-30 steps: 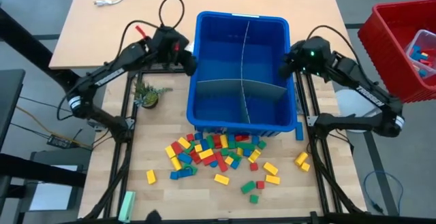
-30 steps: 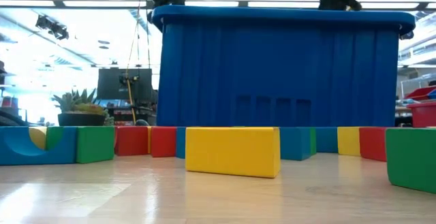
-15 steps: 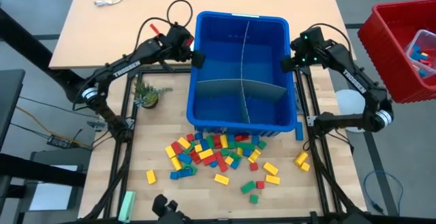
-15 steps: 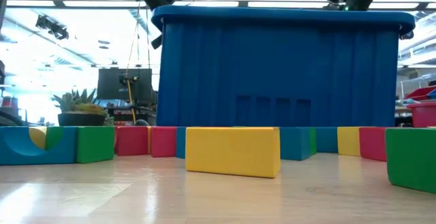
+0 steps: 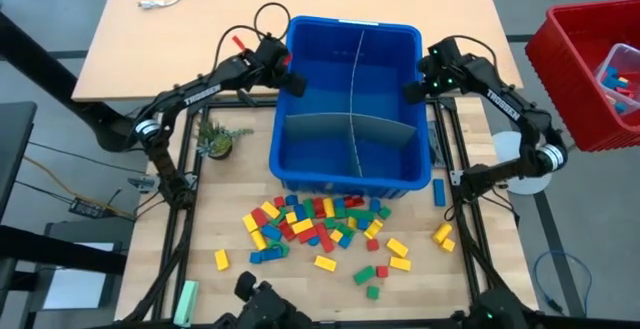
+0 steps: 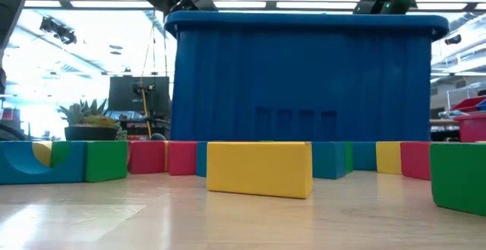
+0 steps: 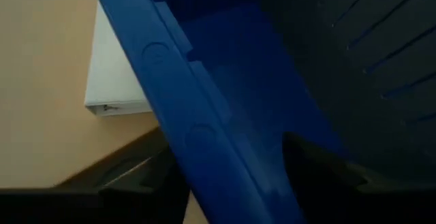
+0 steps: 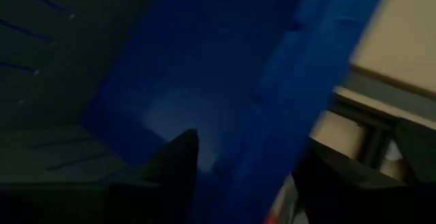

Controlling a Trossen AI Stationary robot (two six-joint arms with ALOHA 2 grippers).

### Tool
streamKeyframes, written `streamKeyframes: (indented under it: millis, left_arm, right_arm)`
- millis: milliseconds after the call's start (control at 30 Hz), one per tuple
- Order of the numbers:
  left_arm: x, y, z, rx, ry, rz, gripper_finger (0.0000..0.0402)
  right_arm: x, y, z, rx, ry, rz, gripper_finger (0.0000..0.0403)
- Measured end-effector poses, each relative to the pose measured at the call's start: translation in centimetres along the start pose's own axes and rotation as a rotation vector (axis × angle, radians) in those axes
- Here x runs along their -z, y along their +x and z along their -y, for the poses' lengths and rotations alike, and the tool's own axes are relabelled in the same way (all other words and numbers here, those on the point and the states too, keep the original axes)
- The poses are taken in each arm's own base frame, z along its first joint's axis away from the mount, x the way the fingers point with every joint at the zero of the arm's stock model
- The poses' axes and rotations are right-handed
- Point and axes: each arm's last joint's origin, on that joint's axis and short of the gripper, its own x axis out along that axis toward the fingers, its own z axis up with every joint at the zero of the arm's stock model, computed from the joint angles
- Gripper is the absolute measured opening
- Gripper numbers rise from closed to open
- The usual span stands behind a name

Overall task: Sort blocks
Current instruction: Assemble the blue bin using gray bin divider, then adjust the blue bin

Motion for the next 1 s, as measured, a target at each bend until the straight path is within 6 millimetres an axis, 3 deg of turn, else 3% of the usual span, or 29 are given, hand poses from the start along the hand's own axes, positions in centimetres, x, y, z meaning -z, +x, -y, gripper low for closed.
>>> streamKeyframes:
  millis: [167, 567, 767, 1000]
  left_arm:
    - [0.1, 0.5, -0.5, -0.035, -0.117, 0.002, 0.0141]
    - [-1.0, 0.1, -0.7, 0.013, -0.135, 0.094, 0.0141]
    - [-4.3, -2.5, -0.7, 0.027, -0.089, 0.213, 0.0138]
    - [-8.2, -6.9, -1.4, 0.05, -0.077, 0.393, 0.0096]
  right_arm:
    - [-0.7, 1.3, 0.0, -0.01, 0.075, -0.003, 0.0143]
    - [-1.9, 0.7, -0.5, -0.042, 0.1, 0.172, 0.0131]
    - [-4.0, -2.0, -1.0, -0.051, 0.094, 0.277, 0.0122]
    - [-6.9, -5.7, -1.8, -0.114, 0.068, 0.394, 0.0104]
